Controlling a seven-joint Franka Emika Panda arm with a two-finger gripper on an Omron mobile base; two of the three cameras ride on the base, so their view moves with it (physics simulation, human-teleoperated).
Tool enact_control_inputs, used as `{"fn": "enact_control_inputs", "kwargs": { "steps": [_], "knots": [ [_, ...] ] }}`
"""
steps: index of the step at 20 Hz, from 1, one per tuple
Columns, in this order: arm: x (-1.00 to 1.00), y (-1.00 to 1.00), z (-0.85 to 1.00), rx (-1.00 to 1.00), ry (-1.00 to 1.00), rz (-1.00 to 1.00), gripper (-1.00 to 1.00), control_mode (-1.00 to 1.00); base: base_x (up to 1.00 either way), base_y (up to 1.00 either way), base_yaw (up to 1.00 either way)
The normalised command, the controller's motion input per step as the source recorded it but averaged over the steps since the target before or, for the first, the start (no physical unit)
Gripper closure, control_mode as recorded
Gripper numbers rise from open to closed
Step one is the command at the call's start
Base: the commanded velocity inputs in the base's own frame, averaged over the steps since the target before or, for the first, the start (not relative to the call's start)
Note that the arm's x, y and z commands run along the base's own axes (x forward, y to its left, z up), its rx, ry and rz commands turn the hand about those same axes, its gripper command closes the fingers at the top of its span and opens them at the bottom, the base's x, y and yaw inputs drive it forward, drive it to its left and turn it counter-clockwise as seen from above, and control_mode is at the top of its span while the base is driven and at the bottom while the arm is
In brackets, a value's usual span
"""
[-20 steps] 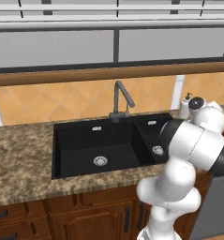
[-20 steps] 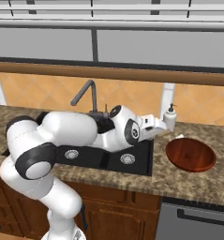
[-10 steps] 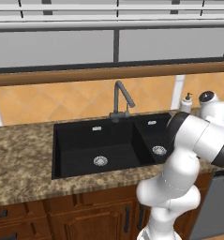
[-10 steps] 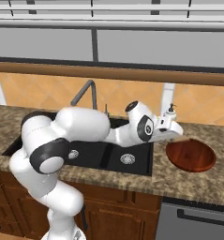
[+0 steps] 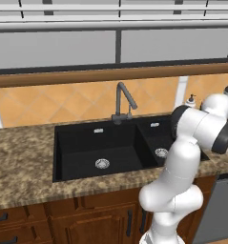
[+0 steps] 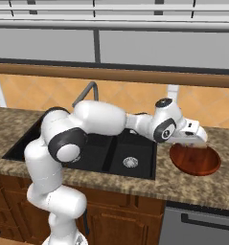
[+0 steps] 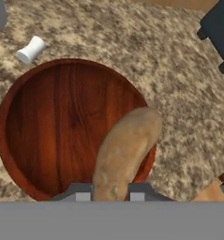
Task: Pick the sweet potato from the sink and place it in the bowl. Then pick the bowl and place it in the microwave. Then close the microwave door and press the start button.
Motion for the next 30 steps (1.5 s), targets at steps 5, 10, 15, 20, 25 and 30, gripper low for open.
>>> {"fn": "enact_control_inputs", "kwargs": {
  "steps": [5,10,15,20,25,30],
  "knots": [
    [0.12,-0.37,-0.13,0.05,-0.01,0.00,1.00,-1.00,0.00,0.00,0.00],
    [0.26,-0.03,-0.22,0.01,0.00,0.00,1.00,-1.00,0.00,0.00,0.00],
    [0.32,0.00,-0.29,0.02,0.00,0.00,1.00,-1.00,0.00,0.00,0.00],
    [0.26,0.00,-0.40,0.04,0.00,0.00,1.00,-1.00,0.00,0.00,0.00],
    [0.21,-0.02,-0.38,0.07,0.00,0.00,1.00,-1.00,0.00,0.00,0.00],
    [0.09,-0.07,-0.35,0.08,0.00,0.00,1.00,-1.00,0.00,0.00,0.00]
  ]
}}
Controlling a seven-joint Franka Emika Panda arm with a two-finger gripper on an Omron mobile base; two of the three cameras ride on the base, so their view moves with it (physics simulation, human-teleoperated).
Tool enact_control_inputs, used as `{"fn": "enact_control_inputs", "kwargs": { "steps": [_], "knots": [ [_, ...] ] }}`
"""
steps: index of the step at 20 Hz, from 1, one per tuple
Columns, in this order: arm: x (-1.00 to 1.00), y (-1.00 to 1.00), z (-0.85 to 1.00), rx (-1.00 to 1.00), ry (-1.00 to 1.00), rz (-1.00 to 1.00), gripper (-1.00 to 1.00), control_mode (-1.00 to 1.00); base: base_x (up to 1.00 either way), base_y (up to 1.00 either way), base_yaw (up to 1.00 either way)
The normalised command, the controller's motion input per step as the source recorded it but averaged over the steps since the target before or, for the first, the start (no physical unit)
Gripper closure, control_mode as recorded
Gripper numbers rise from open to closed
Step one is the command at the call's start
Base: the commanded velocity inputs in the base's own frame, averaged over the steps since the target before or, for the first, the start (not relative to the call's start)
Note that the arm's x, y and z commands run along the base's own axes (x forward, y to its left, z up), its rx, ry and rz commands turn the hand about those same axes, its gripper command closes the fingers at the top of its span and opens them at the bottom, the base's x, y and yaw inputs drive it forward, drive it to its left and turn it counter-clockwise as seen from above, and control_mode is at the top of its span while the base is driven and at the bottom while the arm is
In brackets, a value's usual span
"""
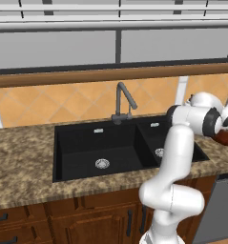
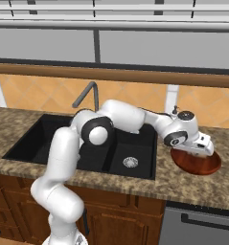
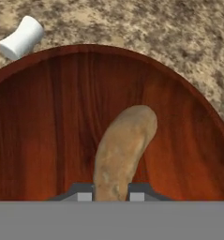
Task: Pick the sweet potato from the sink and place it in the bowl. Then pick the bowl and place it in the microwave. Then close the microwave door and press the start button.
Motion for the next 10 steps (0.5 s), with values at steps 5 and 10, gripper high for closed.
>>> {"fn": "enact_control_inputs", "kwargs": {
  "steps": [5,10],
  "knots": [
    [0.00,-0.01,-0.34,0.07,0.00,0.00,1.00,-1.00,0.00,0.00,0.00],
    [0.04,0.07,-0.21,0.00,0.01,0.00,-1.00,-1.00,0.00,0.00,0.00]
  ]
}}
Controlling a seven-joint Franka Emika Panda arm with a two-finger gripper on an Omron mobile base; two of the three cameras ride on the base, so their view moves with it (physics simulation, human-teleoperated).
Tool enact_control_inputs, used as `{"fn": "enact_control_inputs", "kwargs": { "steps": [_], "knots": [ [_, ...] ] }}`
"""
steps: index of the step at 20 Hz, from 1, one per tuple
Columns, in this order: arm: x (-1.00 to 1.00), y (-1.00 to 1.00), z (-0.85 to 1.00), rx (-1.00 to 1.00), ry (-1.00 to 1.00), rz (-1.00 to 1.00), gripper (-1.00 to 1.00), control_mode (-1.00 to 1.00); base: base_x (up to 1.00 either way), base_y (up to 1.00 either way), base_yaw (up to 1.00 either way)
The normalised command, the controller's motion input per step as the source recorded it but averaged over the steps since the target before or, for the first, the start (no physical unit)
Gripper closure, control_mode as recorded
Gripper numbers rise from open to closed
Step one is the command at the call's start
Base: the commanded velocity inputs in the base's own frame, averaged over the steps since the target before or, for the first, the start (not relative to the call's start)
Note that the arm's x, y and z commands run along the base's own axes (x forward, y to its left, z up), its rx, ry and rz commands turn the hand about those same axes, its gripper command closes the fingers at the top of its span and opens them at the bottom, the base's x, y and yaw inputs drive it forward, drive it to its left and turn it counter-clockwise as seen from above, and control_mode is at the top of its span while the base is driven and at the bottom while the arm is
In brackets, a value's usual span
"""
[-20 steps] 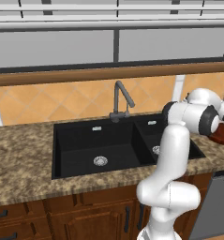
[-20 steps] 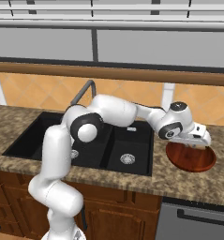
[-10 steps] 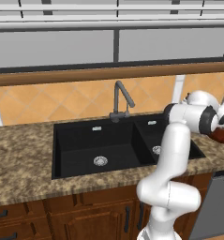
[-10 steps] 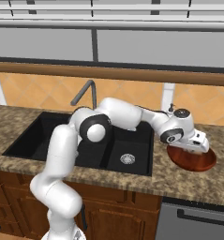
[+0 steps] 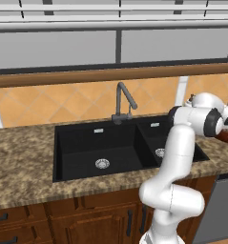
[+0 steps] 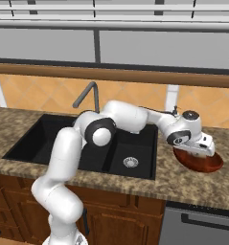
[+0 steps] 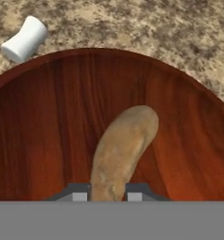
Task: Pick the sweet potato from the sink and place it in the bowl. Then pick the bowl and place it in the microwave. Then close the microwave door and press the start button.
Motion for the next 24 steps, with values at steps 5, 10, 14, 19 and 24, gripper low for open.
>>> {"fn": "enact_control_inputs", "kwargs": {
  "steps": [5,10,14,19,24],
  "knots": [
    [-0.01,0.01,0.00,0.00,0.00,0.00,-1.00,-1.00,0.00,0.00,0.00],
    [-0.35,0.23,0.27,-0.03,-0.09,0.00,-1.00,-1.00,0.00,0.00,0.00],
    [-0.42,0.49,0.48,-0.07,-0.01,0.00,-1.00,-1.00,0.00,0.00,0.00],
    [-0.45,0.62,0.36,-0.09,0.01,0.07,-1.00,-1.00,0.00,0.00,0.00],
    [-0.02,0.46,0.05,-0.01,0.06,0.15,-1.00,-1.00,0.00,0.00,0.00]
  ]
}}
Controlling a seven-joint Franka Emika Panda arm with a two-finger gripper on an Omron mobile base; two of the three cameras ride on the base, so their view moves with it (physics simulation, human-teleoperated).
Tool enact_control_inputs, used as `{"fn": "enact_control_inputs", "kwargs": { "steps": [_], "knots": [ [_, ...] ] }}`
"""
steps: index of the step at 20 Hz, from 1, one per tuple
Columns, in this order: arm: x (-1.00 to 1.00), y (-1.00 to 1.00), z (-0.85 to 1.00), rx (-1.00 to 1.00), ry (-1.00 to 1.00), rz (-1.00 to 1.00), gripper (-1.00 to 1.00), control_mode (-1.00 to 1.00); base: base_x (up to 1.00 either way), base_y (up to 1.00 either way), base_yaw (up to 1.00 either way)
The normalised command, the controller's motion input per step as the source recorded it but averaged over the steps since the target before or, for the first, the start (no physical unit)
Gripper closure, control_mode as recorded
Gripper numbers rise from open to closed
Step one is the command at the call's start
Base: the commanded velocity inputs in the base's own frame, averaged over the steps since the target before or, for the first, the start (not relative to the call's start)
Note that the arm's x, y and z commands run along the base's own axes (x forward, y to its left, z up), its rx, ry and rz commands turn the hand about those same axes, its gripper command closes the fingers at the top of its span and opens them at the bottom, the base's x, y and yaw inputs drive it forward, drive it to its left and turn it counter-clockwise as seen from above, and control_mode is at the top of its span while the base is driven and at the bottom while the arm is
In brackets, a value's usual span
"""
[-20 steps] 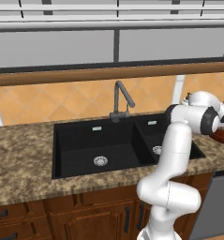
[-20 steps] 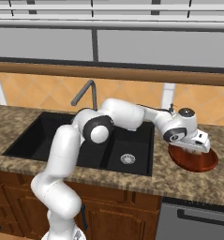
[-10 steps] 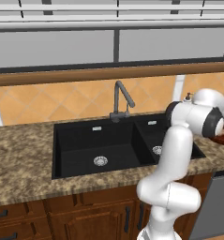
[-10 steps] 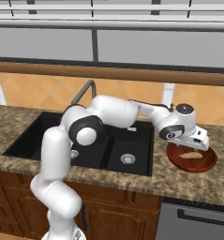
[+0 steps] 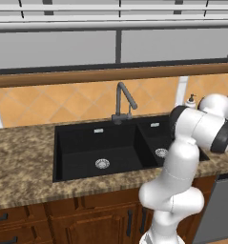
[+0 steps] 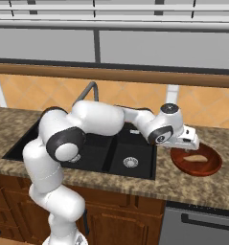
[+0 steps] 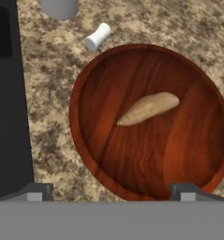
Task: Pick the sweet potato from the sink and place it in the bowl. Then pick the bowl and place it in the microwave. Then close the microwave door and press the start button.
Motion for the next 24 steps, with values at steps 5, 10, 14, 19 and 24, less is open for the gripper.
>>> {"fn": "enact_control_inputs", "kwargs": {
  "steps": [5,10,14,19,24],
  "knots": [
    [0.11,0.14,0.00,0.00,0.03,0.16,-1.00,-1.00,0.00,0.00,0.00],
    [0.23,0.05,0.00,-0.02,0.13,0.11,-1.00,-1.00,0.00,0.00,0.00],
    [0.21,0.03,-0.02,0.00,0.06,0.12,-1.00,-1.00,0.00,0.00,0.00],
    [0.09,0.00,-0.06,0.00,0.02,0.11,-1.00,-1.00,0.00,0.00,0.00],
    [0.01,0.00,-0.27,0.00,0.00,0.08,-1.00,-1.00,0.00,0.00,0.00]
  ]
}}
